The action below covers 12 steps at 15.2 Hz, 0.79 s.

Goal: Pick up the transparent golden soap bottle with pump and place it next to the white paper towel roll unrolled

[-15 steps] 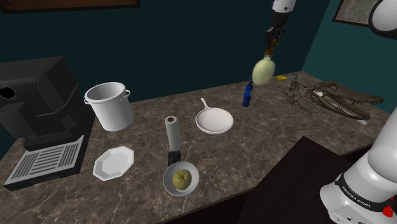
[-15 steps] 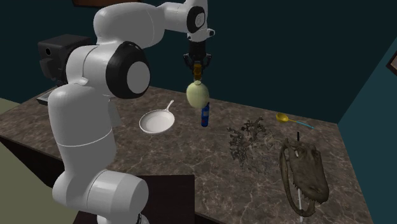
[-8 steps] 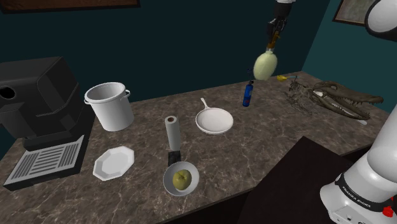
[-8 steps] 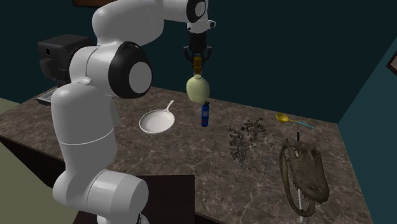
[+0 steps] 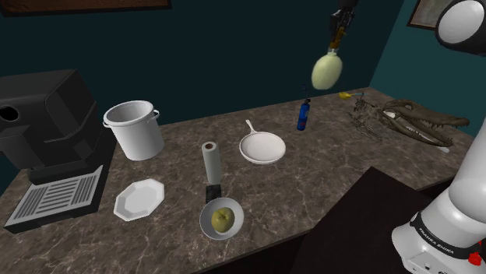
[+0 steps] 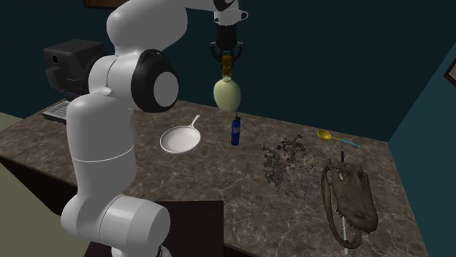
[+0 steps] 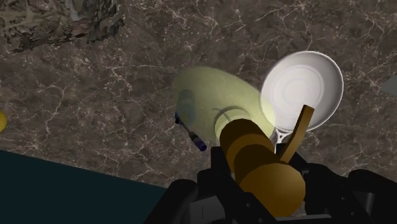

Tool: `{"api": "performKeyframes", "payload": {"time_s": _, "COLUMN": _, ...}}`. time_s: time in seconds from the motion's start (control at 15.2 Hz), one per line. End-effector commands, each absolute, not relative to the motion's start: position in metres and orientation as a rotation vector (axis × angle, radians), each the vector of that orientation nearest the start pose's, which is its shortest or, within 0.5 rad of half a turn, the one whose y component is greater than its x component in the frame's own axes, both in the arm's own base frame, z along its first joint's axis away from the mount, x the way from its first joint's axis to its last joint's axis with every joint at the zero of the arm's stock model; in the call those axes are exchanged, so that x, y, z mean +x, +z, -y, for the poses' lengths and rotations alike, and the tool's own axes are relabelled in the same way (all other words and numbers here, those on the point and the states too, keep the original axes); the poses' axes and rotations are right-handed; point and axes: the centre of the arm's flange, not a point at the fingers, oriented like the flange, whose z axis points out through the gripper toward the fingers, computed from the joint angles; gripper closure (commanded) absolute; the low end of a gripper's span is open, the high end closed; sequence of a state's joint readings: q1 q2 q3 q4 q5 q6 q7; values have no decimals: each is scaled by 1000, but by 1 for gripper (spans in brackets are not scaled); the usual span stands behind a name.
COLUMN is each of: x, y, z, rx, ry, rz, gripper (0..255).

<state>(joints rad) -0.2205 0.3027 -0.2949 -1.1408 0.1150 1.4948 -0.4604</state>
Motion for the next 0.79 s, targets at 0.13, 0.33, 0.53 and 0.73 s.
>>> {"api": "performKeyframes", "payload": {"time_s": 0.13, "x": 573, "y": 659, "z": 257, "rx": -3144, "ry": -108, "rz": -43, "gripper": 255}}
{"api": "performKeyframes", "payload": {"time_s": 0.33, "x": 571, "y": 659, "z": 217, "rx": -3144, "ry": -108, "rz": -43, "gripper": 255}}
{"api": "performKeyframes", "payload": {"time_s": 0.53, "x": 569, "y": 659, "z": 178, "rx": -3144, "ry": -108, "rz": -43, "gripper": 255}}
{"api": "performKeyframes", "payload": {"time_s": 0.73, "x": 567, "y": 660, "z": 138, "rx": -3144, "ry": -108, "rz": -43, "gripper": 255}}
